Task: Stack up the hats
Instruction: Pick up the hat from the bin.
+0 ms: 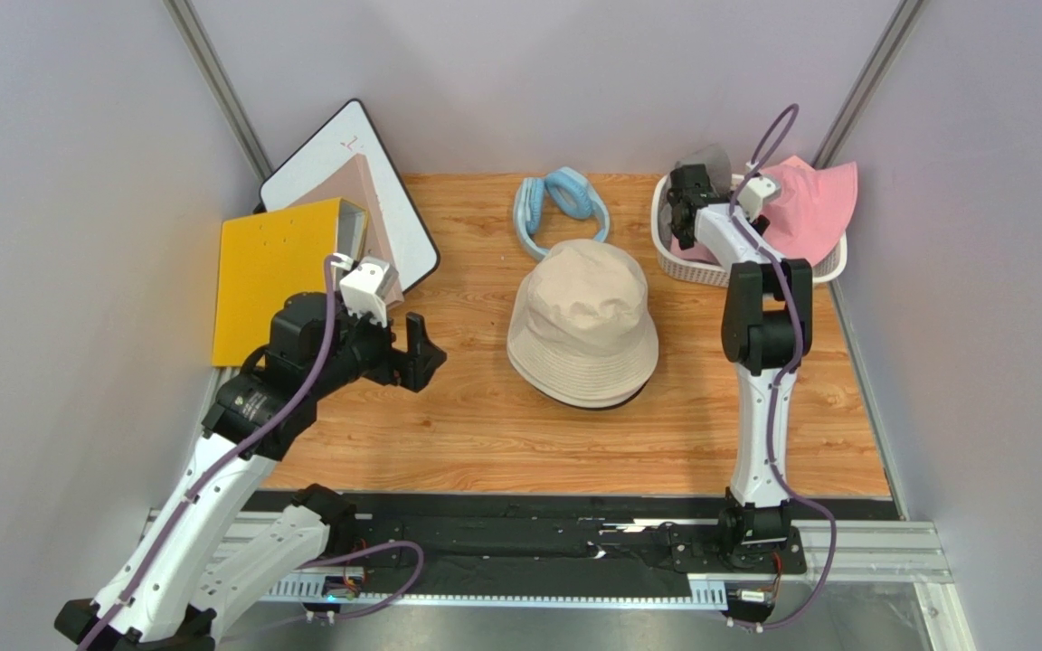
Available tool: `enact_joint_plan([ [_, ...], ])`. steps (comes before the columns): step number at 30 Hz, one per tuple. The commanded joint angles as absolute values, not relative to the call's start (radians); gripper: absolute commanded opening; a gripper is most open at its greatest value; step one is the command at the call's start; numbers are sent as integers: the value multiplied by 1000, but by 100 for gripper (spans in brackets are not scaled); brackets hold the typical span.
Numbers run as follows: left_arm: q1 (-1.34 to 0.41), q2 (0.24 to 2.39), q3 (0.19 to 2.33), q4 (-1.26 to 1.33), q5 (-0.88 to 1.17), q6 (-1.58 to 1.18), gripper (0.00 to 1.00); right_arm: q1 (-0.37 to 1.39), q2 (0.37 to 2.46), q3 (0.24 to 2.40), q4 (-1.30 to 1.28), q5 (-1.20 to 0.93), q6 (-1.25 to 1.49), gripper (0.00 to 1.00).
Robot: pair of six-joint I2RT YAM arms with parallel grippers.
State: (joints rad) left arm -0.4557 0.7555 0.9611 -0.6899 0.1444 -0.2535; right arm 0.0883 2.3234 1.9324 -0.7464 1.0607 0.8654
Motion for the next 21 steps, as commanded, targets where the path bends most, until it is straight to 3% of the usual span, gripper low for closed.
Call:
enact_joint_plan([
  [1, -453, 741, 962, -664, 146, -232, 99, 95, 2339, 1979, -746, 1081, 858, 45],
  [2, -453, 739, 962, -664, 144, -232, 99, 94, 2341, 1980, -744, 1081, 851, 30],
  [4, -453, 738, 962, -664, 140, -232, 100, 97, 2341, 1980, -745, 1085, 844, 14],
  [5, -453, 738, 962, -664, 138, -233, 99, 95, 2341, 1979, -744, 1088, 844, 1],
  [21, -453, 747, 959, -666, 126, -232, 99, 135, 2168, 1750, -583, 1123, 877, 0],
])
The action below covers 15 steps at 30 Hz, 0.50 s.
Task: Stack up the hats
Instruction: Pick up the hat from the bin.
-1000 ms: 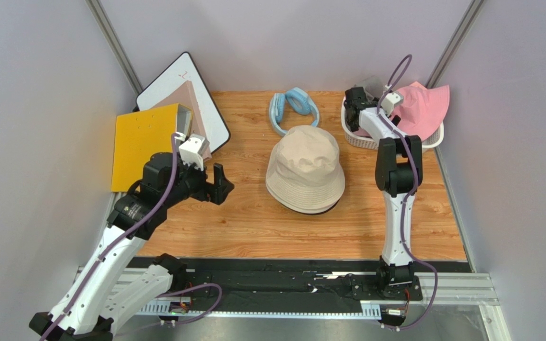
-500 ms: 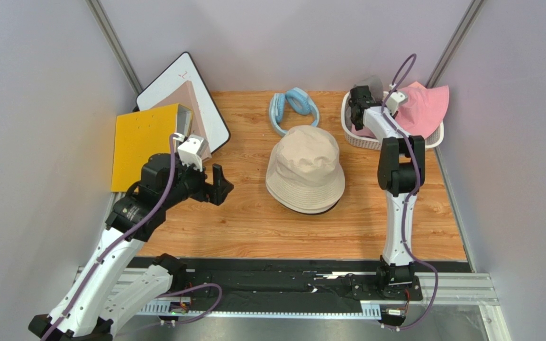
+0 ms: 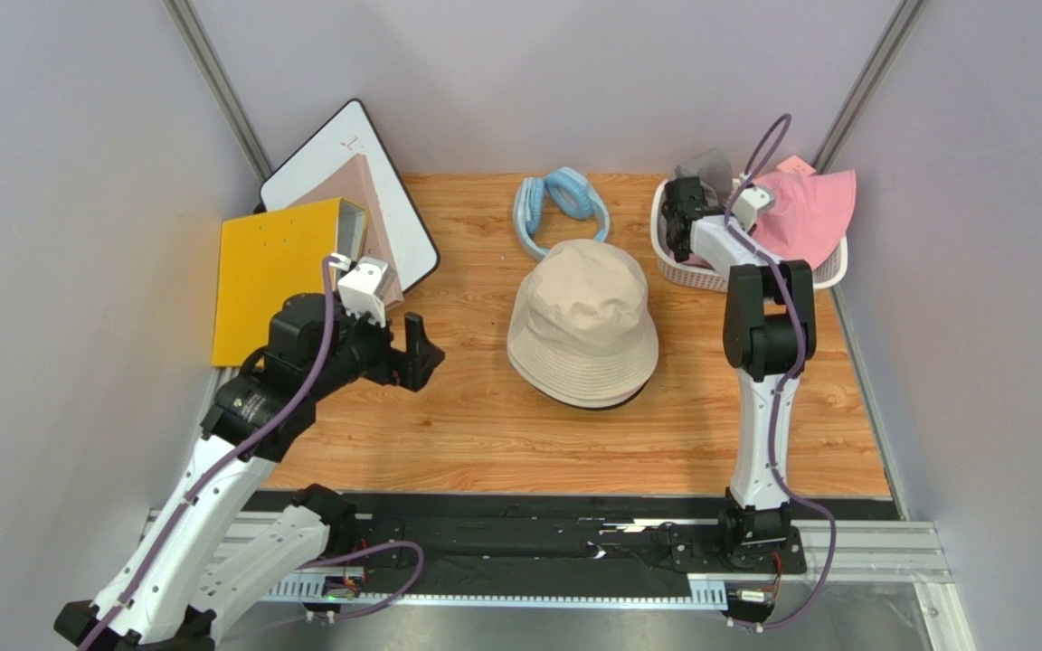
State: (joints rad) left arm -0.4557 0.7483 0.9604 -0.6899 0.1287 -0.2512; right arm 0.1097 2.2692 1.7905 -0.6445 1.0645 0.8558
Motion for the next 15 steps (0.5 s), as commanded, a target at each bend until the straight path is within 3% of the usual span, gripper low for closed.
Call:
enact_joint_plan([
  [1, -454, 747, 959, -666, 126, -230, 100, 137, 2154, 1743, -572, 1121, 882, 0],
  [15, -453, 742, 956, -666, 114, -230, 100, 186, 1889, 1617, -428, 1074, 743, 0],
])
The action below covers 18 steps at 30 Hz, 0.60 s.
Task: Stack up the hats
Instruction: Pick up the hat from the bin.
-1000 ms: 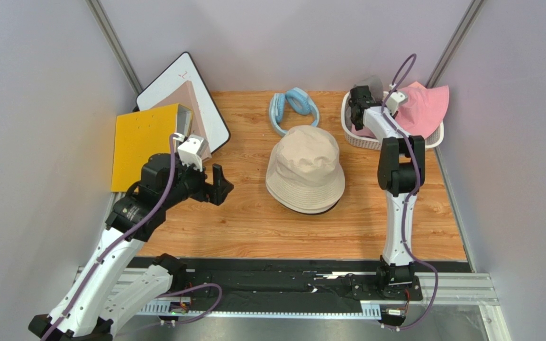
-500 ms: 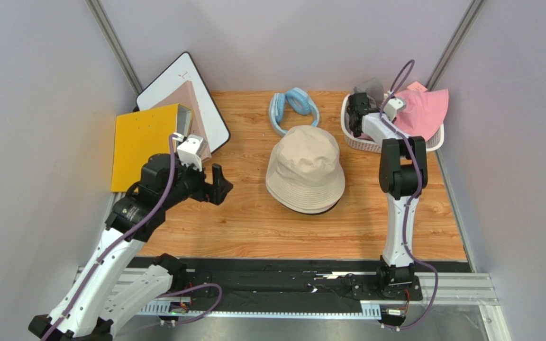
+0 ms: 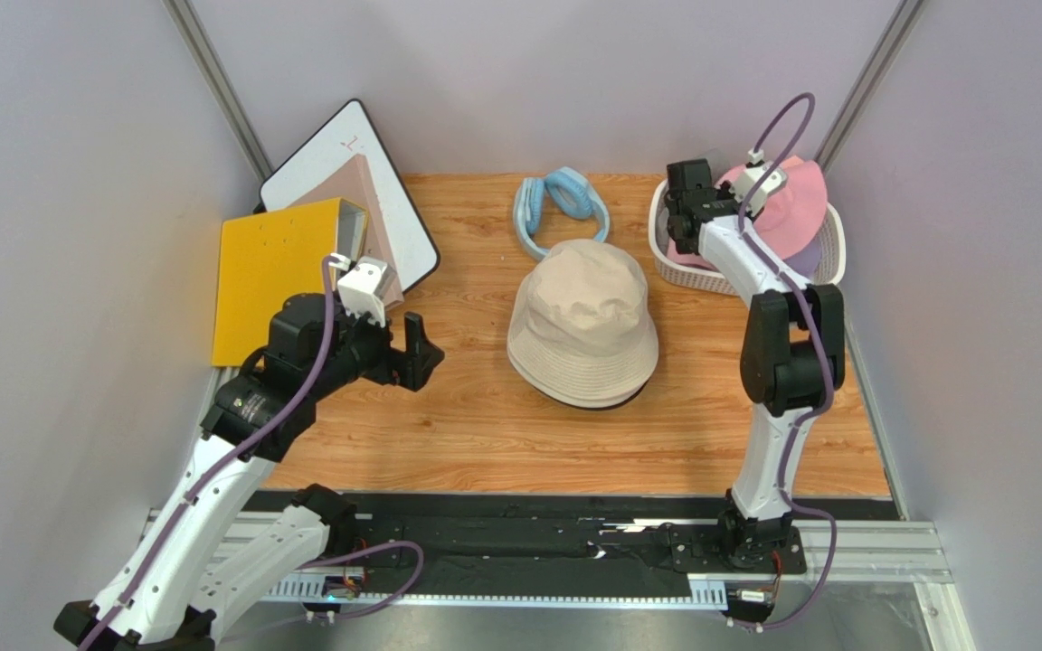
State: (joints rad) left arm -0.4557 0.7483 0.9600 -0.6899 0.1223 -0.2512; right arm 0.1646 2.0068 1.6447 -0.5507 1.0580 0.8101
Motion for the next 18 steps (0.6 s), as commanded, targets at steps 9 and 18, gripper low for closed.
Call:
enact_joint_plan([
  [9, -453, 738, 954, -661, 91, -229, 99, 184, 1651, 1614, -331, 896, 509, 0],
  [18, -453, 732, 953, -627, 106, -216, 99, 187, 1399, 1632, -434, 455, 488, 0],
])
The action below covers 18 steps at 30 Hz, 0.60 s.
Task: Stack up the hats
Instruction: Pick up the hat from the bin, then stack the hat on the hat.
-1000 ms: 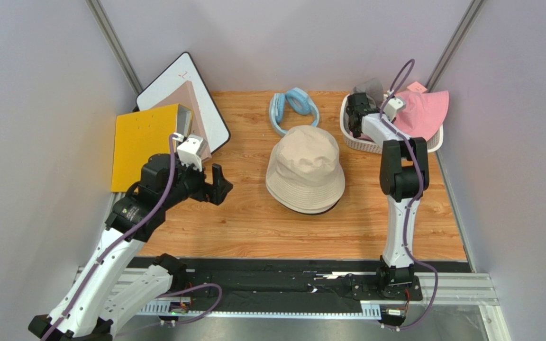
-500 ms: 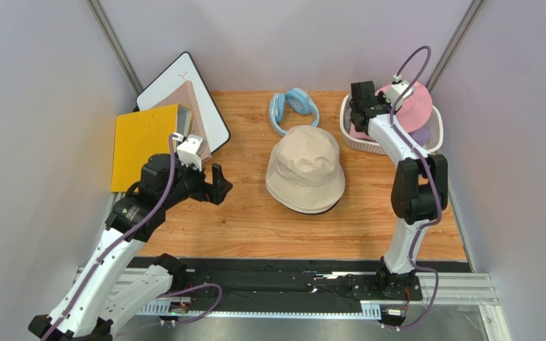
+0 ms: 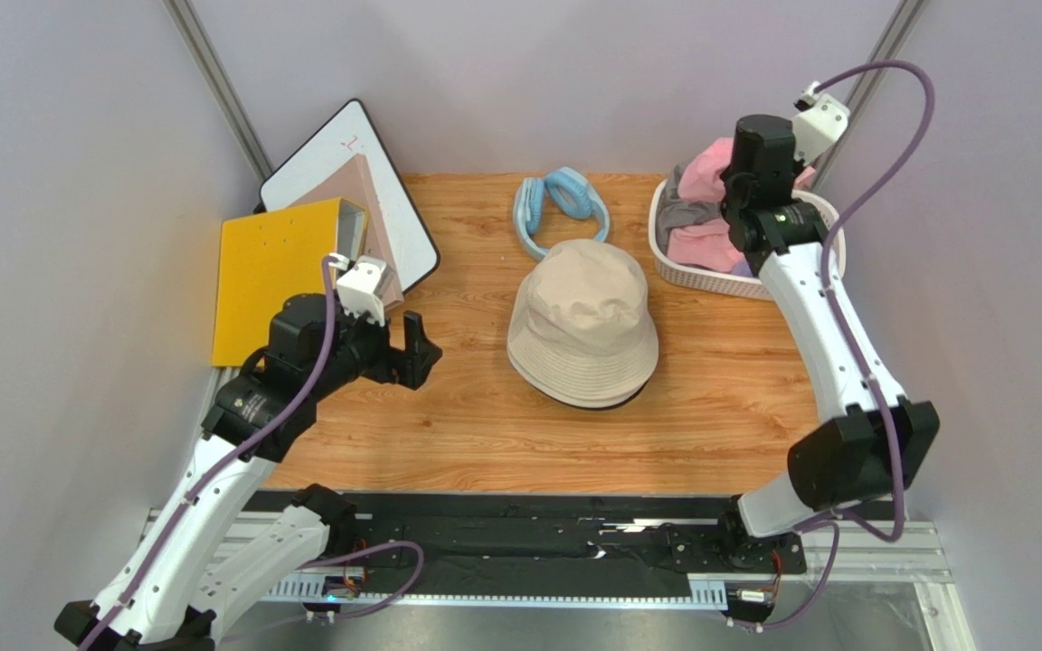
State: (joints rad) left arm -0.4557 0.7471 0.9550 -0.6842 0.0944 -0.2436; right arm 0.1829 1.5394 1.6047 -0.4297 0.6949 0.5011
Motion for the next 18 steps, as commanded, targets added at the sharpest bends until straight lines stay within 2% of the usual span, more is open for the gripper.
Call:
enact_joint_plan([
  [1, -453, 726, 953, -605, 118, -213, 98, 187, 1376, 1629, -454, 430, 492, 0],
  [7, -474, 738, 968, -496, 247, -210, 94, 199, 1215, 1592, -494, 204, 578, 0],
  [9, -521, 759, 1005, -495, 187, -204, 93, 227, 1190, 1569, -508, 134, 587, 0],
  [14, -776, 811, 1136, -499, -27, -167, 93, 351, 1170, 1565, -560, -21, 584, 0],
  [18, -877, 870, 1242, -488, -92, -120, 93, 471, 1143, 1537, -560, -43, 587, 0],
])
